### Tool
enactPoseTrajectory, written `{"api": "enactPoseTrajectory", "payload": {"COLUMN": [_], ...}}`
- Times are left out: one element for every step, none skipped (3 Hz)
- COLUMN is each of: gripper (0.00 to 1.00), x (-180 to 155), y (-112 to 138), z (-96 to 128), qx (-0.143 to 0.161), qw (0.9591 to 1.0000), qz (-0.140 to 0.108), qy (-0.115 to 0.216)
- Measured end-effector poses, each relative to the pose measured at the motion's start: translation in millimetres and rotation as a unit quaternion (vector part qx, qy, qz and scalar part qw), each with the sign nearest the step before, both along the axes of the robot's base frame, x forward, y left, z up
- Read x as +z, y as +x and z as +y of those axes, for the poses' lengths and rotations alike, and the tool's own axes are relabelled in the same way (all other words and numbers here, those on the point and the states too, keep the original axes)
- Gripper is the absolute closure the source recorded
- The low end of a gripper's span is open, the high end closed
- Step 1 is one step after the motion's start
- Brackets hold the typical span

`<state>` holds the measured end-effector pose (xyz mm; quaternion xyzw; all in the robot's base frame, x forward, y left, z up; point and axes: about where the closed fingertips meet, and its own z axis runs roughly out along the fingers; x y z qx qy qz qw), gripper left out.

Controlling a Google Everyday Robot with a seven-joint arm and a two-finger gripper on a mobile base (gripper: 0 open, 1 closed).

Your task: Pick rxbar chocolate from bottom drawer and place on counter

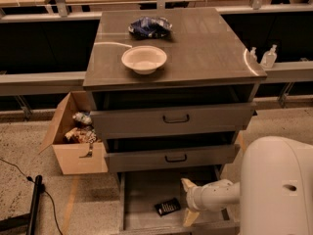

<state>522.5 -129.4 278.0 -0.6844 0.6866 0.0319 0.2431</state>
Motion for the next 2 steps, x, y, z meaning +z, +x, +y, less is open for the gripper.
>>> {"api": "enactPoseTrajectory", "payload": {"gripper": [0.0,0.0], "x": [0.6,-4.0], "y": [-0.2,14.4], "z": [0.0,-6.1], "qx": [0.0,-0.02], "qw": [1.0,0.9997], "qz": [0.0,-0.014], "qy": [0.0,0.002]}}
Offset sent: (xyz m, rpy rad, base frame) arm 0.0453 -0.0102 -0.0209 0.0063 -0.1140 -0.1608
